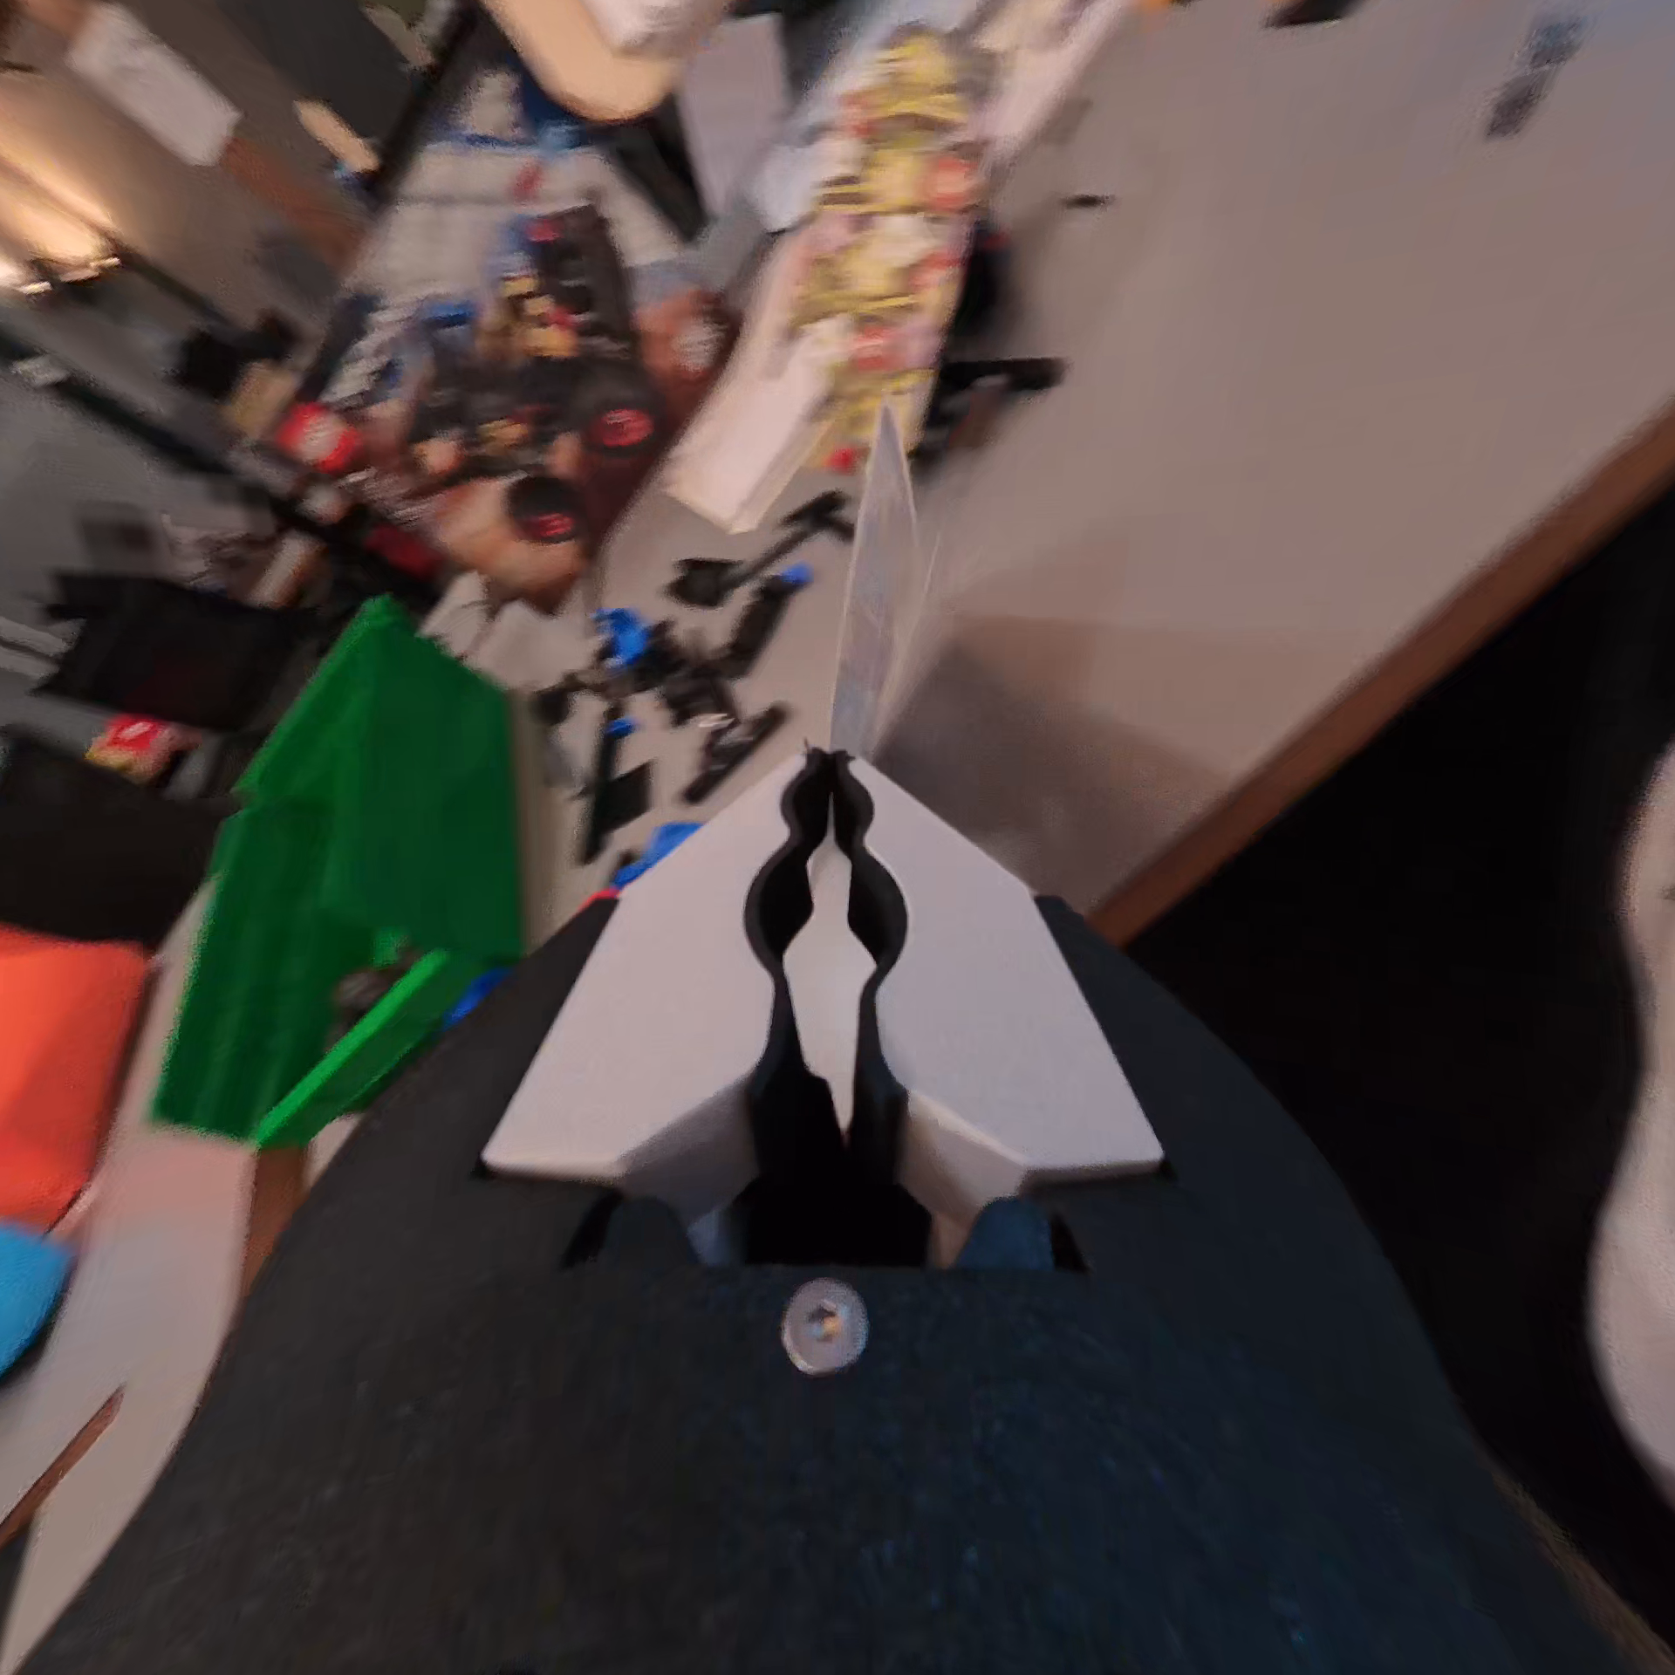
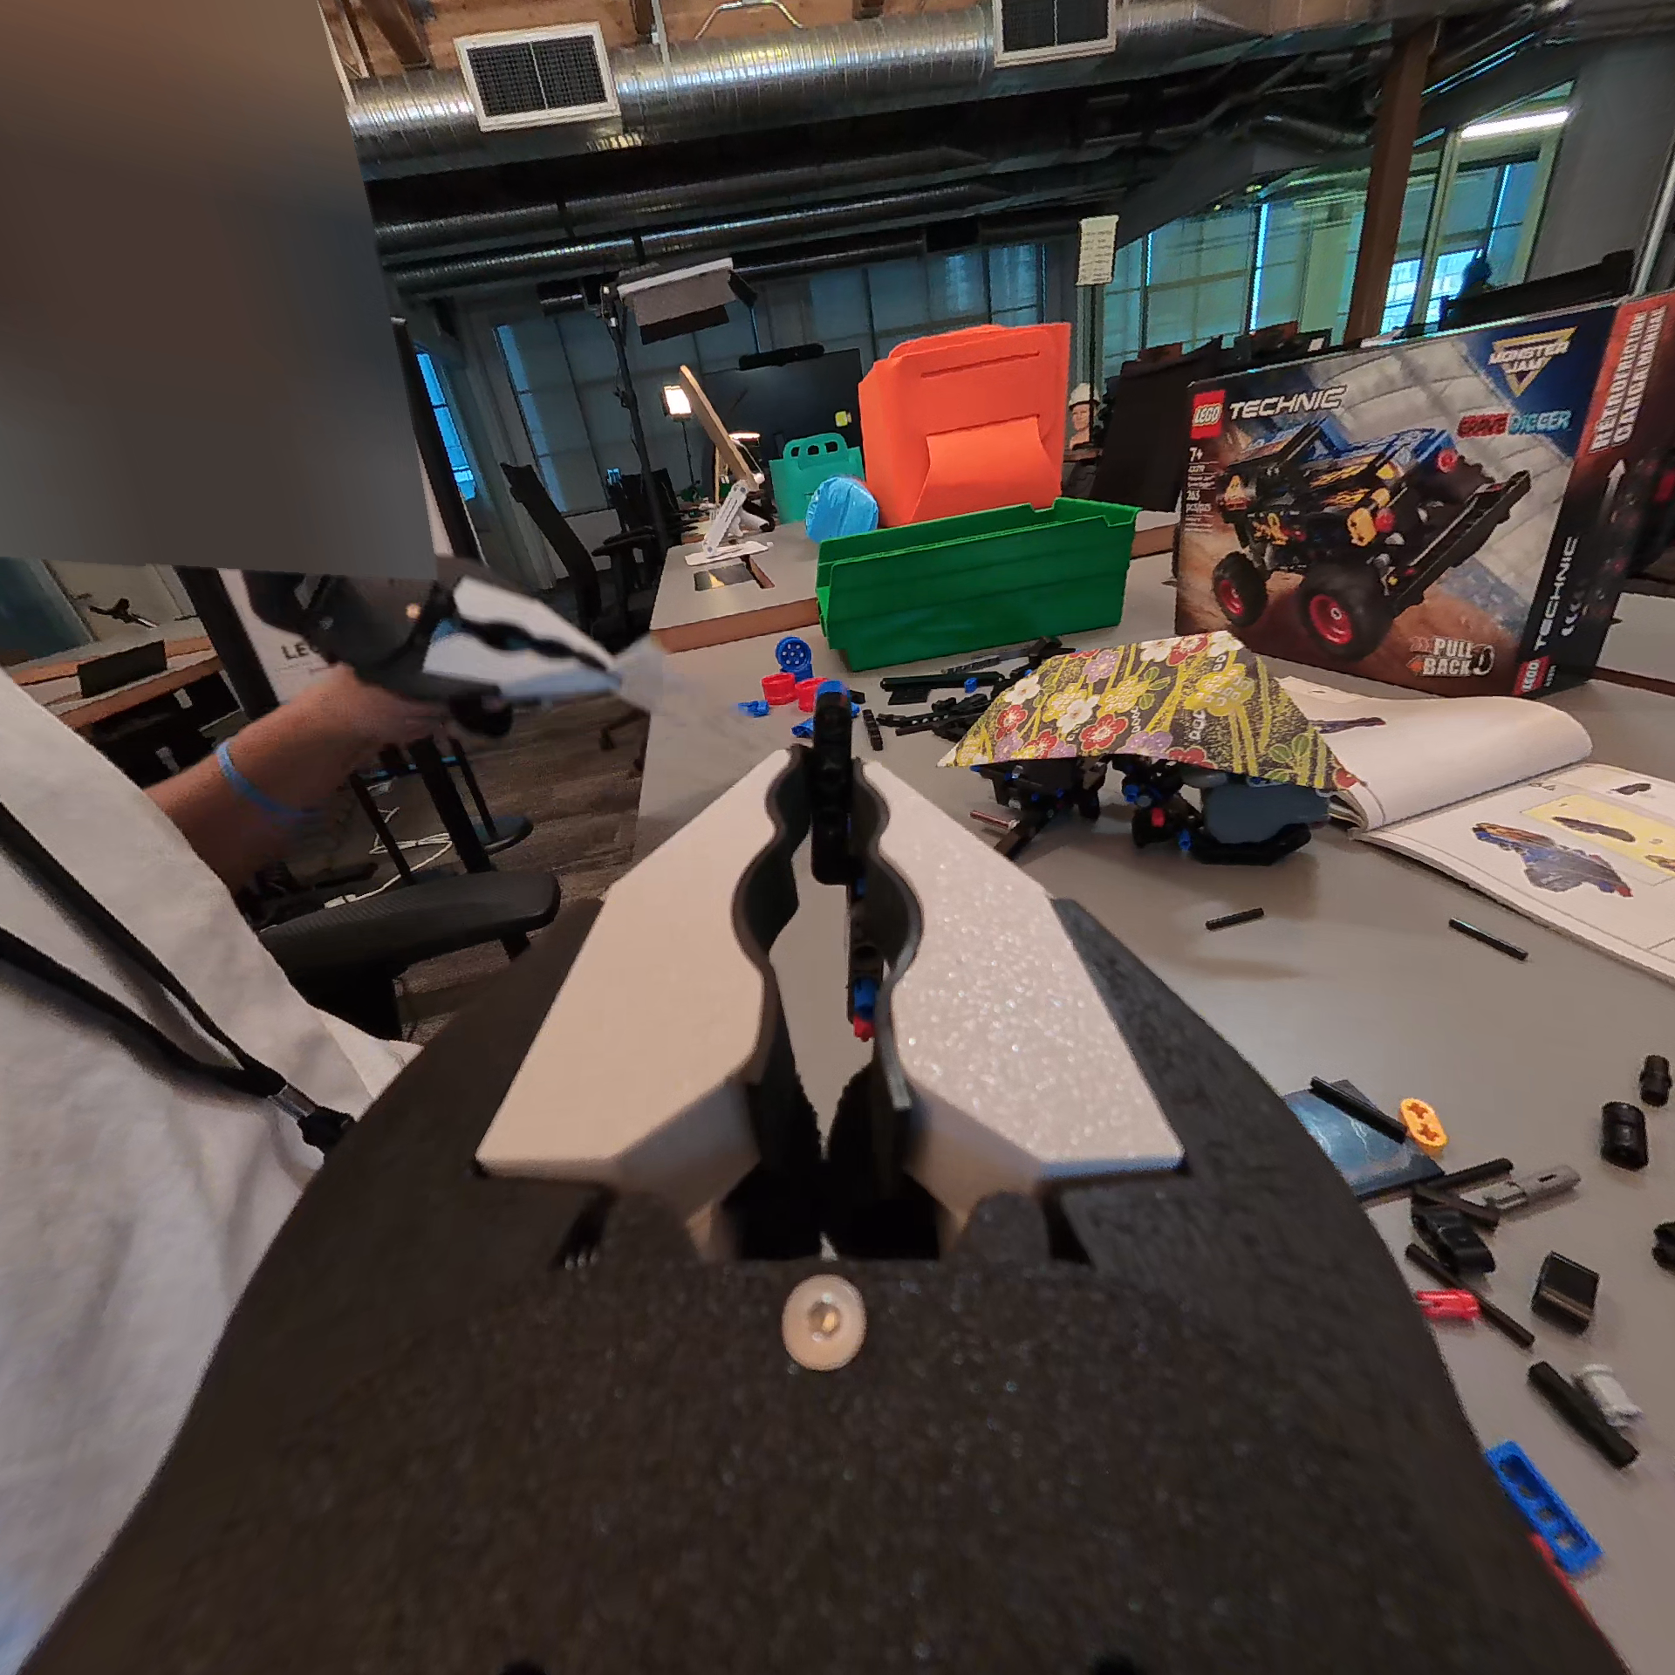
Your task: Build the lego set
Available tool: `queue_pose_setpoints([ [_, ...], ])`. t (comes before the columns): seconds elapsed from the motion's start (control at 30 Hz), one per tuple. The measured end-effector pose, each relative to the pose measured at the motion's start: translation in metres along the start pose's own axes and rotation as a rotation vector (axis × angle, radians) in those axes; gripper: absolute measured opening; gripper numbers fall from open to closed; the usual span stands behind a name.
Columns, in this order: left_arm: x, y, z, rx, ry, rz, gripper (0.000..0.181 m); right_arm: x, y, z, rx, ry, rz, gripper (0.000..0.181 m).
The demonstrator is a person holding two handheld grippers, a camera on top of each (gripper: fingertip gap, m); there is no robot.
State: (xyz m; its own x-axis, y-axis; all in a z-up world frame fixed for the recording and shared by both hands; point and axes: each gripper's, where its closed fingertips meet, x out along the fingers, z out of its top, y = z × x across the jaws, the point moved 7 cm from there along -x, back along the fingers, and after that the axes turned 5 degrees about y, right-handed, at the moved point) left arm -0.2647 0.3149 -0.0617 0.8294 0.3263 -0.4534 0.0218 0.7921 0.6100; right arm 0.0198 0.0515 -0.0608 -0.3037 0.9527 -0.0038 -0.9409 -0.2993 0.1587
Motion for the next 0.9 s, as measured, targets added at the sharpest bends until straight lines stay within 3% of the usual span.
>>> queue_pose_setpoints([
  [0.17, -0.035, 0.134, -0.04, -0.004, 0.142, 0.545, 0.0, 0.0, 0.0, 0.001, 0.003, -0.006, 0.007, 0.006],
  [0.3, -0.02, 0.187, -0.078, 0.054, 0.323, 0.694, 0.0, 0.0, 0.0, 0.002, 0.01, -0.012, 0.016, 0.006],
  [0.47, 0.033, 0.182, -0.154, 0.046, 0.629, 0.461, 0.0, -0.004, -0.001, 0.003, 0.02, -0.024, 0.017, 0.006],
  [0.57, 0.048, 0.168, -0.178, -0.015, 0.645, 0.34, 0.0, -0.003, -0.002, 0.003, 0.031, -0.024, 0.023, 0.006],
  [0.67, 0.05, 0.164, -0.193, -0.081, 0.704, 0.27, 0.005, -0.003, -0.002, 0.002, 0.03, -0.018, 0.022, 0.006],
  [0.77, 0.051, 0.16, -0.191, -0.198, 0.628, 0.173, 0.023, -0.002, -0.002, 0.002, 0.032, -0.015, 0.023, 0.006],
  [0.9, 0.042, 0.162, -0.183, -0.318, 0.559, 0.119, 0.034, -0.002, -0.002, 0.002, 0.038, -0.016, 0.026, 0.006],
])
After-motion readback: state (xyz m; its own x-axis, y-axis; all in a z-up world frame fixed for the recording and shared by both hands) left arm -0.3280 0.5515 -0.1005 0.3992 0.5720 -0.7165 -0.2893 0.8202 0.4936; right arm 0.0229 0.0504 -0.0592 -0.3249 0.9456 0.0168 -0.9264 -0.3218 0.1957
